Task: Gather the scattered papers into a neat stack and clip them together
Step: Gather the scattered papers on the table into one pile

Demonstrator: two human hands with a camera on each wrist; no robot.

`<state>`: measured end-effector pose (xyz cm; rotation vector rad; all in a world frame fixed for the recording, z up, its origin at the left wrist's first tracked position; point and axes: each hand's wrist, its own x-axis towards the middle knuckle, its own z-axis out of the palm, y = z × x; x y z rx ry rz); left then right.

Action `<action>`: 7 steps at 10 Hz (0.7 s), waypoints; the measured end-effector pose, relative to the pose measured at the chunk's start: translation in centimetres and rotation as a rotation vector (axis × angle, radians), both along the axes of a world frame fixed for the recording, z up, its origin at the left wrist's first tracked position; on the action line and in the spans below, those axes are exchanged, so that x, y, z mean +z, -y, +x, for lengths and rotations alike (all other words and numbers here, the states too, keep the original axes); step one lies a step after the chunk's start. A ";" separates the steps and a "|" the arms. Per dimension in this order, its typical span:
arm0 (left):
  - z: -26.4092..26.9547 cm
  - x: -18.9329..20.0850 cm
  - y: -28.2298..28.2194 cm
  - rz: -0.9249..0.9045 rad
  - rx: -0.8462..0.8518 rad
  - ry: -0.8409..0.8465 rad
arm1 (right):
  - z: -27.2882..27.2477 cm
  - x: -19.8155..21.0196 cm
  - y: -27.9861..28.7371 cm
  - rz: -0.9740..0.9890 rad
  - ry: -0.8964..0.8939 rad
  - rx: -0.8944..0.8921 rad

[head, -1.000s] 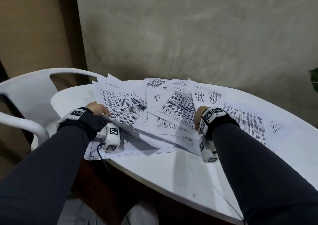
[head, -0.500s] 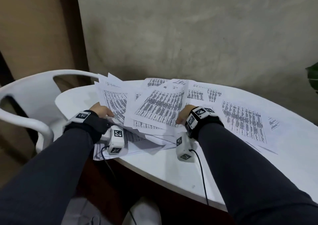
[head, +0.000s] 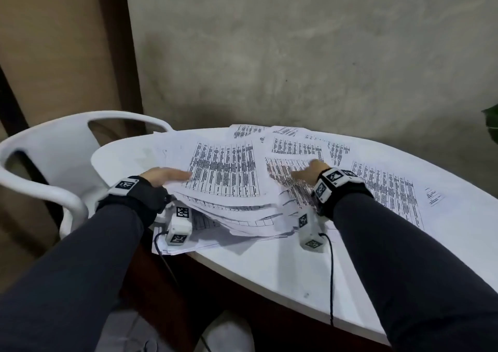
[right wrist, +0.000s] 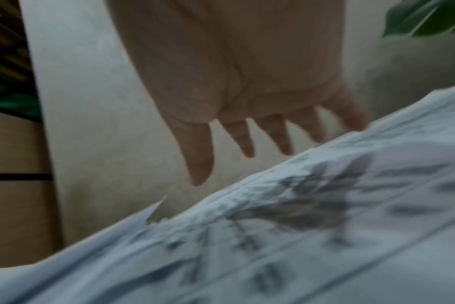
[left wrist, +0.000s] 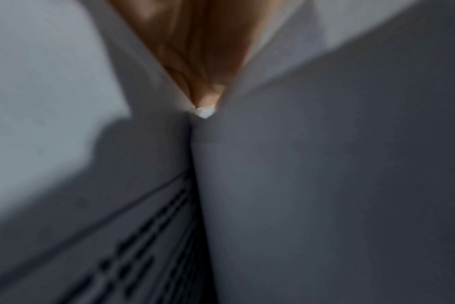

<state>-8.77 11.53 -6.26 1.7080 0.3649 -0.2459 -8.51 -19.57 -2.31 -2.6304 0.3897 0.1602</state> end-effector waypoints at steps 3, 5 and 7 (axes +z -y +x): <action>-1.4 0.9 1.0 0.076 -0.141 0.046 | 0.2 0.4 -1.1 -0.135 -0.133 0.189; -0.6 0.6 0.5 0.077 -0.179 0.049 | 0.1 -0.9 -1.3 -0.174 -0.214 0.225; -0.4 0.3 0.2 0.125 -0.130 0.077 | 0.6 0.8 -2.9 0.034 -0.092 0.192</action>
